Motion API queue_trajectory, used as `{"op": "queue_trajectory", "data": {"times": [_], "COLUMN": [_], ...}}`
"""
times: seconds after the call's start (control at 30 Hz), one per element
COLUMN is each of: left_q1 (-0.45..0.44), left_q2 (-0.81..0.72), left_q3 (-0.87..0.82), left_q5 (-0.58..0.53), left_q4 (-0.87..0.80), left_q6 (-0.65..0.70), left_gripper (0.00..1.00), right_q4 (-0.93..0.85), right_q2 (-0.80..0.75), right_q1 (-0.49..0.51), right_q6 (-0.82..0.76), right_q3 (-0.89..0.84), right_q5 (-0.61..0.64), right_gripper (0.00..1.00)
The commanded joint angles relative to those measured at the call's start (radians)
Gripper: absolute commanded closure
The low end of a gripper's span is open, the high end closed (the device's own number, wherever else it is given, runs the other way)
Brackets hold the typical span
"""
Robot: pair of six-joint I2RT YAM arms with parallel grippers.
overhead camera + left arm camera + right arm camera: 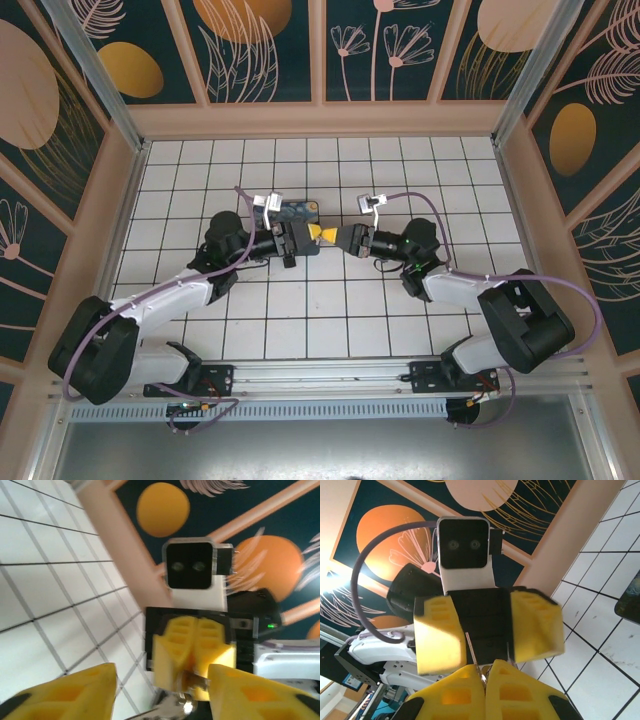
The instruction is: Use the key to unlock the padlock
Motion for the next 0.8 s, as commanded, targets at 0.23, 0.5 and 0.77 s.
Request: {"op": "queue_trajectory", "data": {"times": [0.23, 0.5, 0.77], "left_q1": [0.0, -0.147, -0.234], "left_q2": [-0.139, -0.111, 0.102], "left_q3": [0.08, -0.046, 0.021], "left_q5": [-0.376, -0.732, -0.954], "left_q4": [-0.567, -0.769, -0.748], "left_q6": [0.168, 0.076, 0.004], "left_gripper": [0.36, 0.34, 0.26], "right_q4": [-0.253, -0.508, -0.505], "right_q2": [-0.132, -0.266, -0.333], "right_q1": [-0.077, -0.101, -0.099], "right_q6": [-0.164, -0.267, -0.246], "right_q3": [-0.107, -0.141, -0.196], "right_q5": [0.043, 0.118, 0.139], "right_gripper": [1.0, 1.0, 1.0]}}
